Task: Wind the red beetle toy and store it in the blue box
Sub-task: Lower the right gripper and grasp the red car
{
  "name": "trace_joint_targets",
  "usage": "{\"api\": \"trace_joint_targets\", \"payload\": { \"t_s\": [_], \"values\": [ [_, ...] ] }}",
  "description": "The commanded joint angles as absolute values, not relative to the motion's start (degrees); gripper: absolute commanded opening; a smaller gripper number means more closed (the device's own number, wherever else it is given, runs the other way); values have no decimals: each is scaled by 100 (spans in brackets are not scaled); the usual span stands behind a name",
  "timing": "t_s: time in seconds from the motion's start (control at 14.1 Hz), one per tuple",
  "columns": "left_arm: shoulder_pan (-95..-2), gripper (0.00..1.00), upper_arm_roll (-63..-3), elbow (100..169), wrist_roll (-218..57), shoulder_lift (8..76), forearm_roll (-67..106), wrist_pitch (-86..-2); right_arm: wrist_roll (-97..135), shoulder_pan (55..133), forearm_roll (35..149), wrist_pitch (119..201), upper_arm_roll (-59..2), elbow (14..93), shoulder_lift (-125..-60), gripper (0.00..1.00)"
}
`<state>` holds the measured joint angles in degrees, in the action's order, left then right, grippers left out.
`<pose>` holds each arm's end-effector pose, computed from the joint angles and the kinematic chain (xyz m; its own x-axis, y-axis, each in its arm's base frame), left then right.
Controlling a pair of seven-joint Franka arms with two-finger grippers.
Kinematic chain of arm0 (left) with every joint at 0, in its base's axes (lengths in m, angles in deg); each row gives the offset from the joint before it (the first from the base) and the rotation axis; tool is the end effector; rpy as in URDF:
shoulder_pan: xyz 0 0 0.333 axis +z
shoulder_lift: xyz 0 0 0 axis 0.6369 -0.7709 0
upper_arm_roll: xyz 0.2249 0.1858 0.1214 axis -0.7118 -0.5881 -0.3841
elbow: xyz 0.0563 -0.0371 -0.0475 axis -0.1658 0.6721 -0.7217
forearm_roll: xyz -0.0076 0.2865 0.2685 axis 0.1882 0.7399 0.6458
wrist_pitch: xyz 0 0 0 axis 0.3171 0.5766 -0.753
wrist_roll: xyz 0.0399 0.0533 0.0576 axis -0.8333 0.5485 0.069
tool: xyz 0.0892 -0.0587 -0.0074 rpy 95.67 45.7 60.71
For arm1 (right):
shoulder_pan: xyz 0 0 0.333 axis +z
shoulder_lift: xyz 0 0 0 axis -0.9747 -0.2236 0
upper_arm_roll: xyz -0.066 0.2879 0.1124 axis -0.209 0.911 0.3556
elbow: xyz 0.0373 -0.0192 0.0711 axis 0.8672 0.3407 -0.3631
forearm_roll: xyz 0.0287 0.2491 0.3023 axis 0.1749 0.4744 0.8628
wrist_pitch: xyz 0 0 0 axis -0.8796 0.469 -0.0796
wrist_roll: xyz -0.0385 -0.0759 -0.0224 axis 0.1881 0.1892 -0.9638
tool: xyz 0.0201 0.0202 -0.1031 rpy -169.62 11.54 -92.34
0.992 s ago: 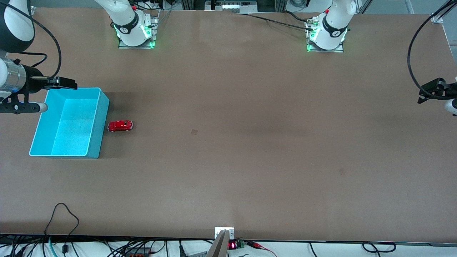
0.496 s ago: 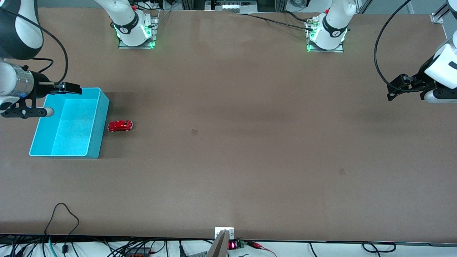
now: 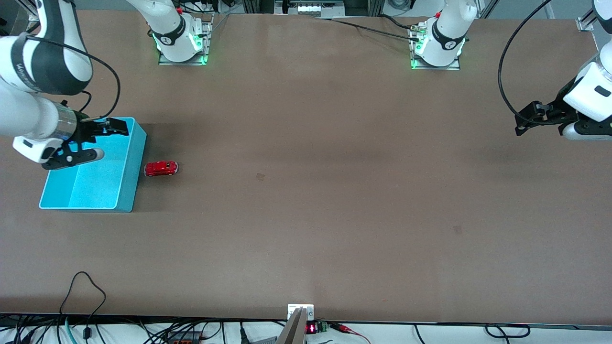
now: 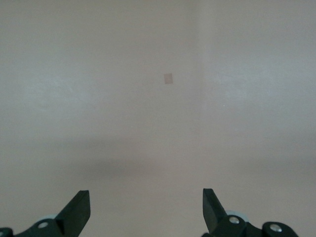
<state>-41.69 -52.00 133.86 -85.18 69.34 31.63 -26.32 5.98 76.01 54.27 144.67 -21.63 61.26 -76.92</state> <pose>0.5554 -0.0099 0.5855 0.9990 -0.0066 0.0451 -0.0043 -0.9987 -0.0516 0.5665 0.0001 0.4259 0.9175 0.3157 -0.2418 0.3079 -0.9488 -0.0705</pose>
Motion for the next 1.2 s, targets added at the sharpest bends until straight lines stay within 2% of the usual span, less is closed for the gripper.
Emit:
{"api": "trace_joint_targets", "payload": {
  "t_s": [0.0,0.57,0.85,1.13],
  "values": [
    [-4246,100,-5176,13232,-8516,6961,3085,-2298,-663,7523,5400,15161,-2058,6868,-7470,100],
    [-4229,100,-5036,13100,-8472,6961,3111,-1919,-4374,7435,5373,17596,-2057,8240,-7760,100],
    [-4238,100,-5027,13100,-8498,6961,3102,-1919,-6201,7444,5356,18520,-2057,8320,-8278,100],
    [-4238,100,-5027,13100,-8507,6970,3076,-1919,-6671,7470,5356,18882,-2057,8320,-8586,100]
  ]
}}
